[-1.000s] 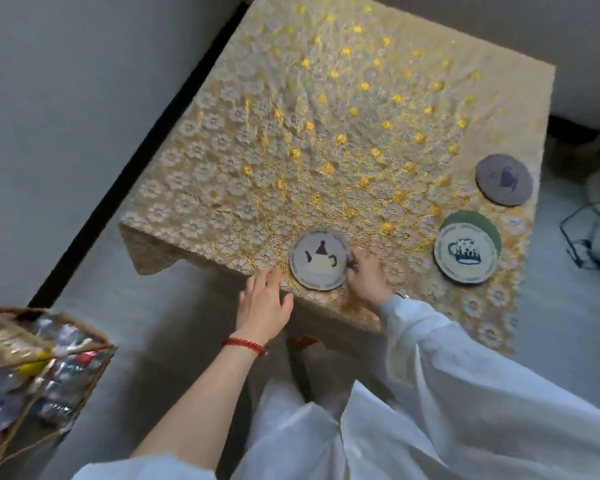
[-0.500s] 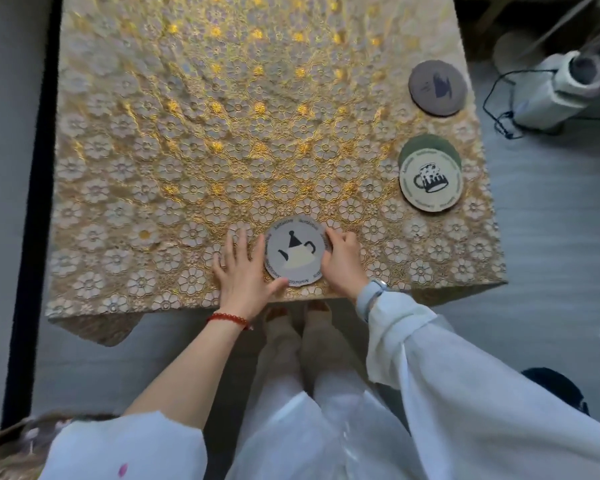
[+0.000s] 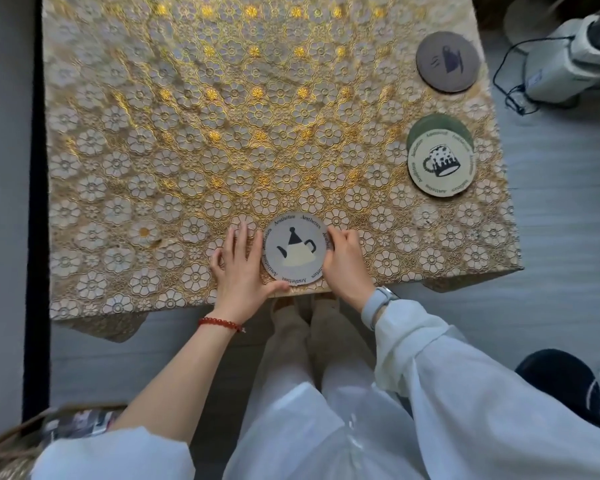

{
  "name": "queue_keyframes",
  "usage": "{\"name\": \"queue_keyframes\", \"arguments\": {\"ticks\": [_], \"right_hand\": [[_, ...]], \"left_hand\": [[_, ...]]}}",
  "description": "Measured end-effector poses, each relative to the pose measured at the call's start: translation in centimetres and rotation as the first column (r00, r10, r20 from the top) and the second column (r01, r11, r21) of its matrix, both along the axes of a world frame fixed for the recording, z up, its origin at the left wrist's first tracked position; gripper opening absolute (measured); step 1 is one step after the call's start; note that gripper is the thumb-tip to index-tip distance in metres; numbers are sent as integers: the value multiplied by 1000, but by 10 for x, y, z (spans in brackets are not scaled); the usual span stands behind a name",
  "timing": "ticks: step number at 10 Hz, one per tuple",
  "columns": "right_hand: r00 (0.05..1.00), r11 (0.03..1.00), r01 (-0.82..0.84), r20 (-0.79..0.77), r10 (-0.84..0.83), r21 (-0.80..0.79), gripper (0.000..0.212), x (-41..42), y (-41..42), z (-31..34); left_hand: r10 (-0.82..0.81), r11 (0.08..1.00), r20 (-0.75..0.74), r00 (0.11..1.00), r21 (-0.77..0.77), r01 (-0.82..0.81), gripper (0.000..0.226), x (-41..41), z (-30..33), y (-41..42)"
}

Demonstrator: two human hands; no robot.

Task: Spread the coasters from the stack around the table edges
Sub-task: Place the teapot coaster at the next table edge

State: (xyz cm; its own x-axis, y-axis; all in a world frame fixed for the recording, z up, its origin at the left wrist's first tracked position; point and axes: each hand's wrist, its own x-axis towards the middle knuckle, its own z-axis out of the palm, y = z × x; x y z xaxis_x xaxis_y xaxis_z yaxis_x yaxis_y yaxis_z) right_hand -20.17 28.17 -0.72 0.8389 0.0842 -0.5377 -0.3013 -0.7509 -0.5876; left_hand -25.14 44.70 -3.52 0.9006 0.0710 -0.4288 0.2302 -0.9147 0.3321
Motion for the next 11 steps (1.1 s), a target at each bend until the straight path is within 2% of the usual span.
{"name": "queue_keyframes", "arguments": {"ticks": [7,10,11], "right_hand": [[998,997,-57,6,57,42,41,-2,-8,-1],[993,992,-108,48,105,59,37,8,-15,0],[985,990,-144,94,142,10,41,16,-21,0]], "left_hand": [[-17,1000,-51,999,-3,17,97,3,4,2],[-16,1000,-73,997,17,17,98,18,9,0],[-35,999,-54,998,23,37,98,28,13,-5]]}}
